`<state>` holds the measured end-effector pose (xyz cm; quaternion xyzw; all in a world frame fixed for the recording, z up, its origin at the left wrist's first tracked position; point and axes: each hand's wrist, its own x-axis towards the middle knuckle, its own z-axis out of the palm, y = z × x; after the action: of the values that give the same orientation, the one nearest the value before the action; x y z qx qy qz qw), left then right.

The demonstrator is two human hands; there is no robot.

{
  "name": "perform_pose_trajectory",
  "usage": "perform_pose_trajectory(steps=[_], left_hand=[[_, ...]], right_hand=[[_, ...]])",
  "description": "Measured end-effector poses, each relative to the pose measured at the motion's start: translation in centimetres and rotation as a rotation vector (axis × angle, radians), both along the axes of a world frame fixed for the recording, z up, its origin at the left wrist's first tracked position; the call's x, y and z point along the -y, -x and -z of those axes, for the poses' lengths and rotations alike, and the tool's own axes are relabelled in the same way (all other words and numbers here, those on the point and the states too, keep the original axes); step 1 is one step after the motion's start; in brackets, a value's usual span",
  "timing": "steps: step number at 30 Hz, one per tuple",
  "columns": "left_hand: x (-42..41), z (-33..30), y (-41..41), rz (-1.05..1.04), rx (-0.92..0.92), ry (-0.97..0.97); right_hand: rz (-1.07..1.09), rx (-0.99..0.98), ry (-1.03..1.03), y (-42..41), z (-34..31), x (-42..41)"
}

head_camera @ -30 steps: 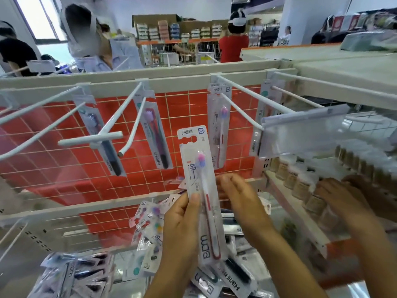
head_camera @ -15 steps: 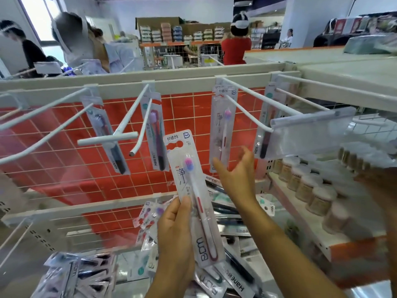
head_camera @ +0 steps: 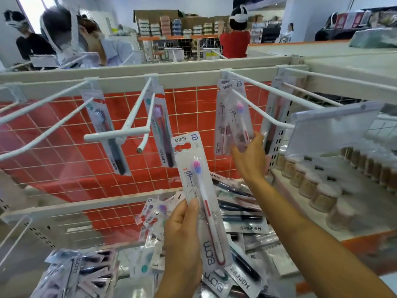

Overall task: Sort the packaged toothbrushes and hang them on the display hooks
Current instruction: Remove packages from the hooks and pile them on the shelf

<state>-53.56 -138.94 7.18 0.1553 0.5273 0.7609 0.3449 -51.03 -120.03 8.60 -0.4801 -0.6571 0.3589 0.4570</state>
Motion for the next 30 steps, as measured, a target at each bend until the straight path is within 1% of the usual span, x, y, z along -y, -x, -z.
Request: perform_pose_trajectory(steps=[4,7,9,12,14,16,18,20,22,24,26,30], left_hand=[[-0.3,0.1,-0.2,0.006,-0.021,0.03],[-0.6,0.1,-0.2,0.006,-0.057,0.056],[-0.8,-0.1,-0.3,0.017,-0.1,0.053],[-1.1,-0.7,-0.5,0.036,-0.179,0.027],[-1.2,-1.1,-0.7,0.054,-0.222,0.021],[-1.2,-1.4,-1.0,0.081,-0.262,0.012],[-1.1,-1.9,-1.4,0.109,-0.305,-0.016],[-0.8,-2.3,-1.8,0.137,-0.361,-0.061],[-0.6,-2.6,-2.1,0.159,-0.418,-0.107],[-0.5,-3.0,-2.4,0.178,-0.451,-0.143],[-0.4,-3.5,-2.7,0.198,-0.481,-0.168],[-0.7,-4.2,-3.4,0.241,-0.531,-0.188]], right_hand=[[0.027,0.042,0.013,-0.7,-0.4,0.2],[-0.039,0.076,-0.003,-1.0,-0.1,1.1],[-0.104,0.062,-0.007,-1.3,0.6,1.3],[-0.102,0.126,0.035,-1.6,2.0,1.1],[-0.101,0.03,0.041,-2.3,2.3,1.5],[-0.147,-0.155,0.037,-3.5,1.2,3.4],[-0.274,-0.344,0.046,-4.9,-0.2,5.5],[-0.429,-0.447,0.023,-6.4,-1.2,7.3],[-0.555,-0.481,-0.051,-7.6,-1.9,8.5],[-0.624,-0.514,-0.113,-8.5,-2.4,9.4],[-0.626,-0.538,-0.158,-9.1,-2.9,10.0],[-0.604,-0.508,-0.207,-9.7,-3.3,10.5]])
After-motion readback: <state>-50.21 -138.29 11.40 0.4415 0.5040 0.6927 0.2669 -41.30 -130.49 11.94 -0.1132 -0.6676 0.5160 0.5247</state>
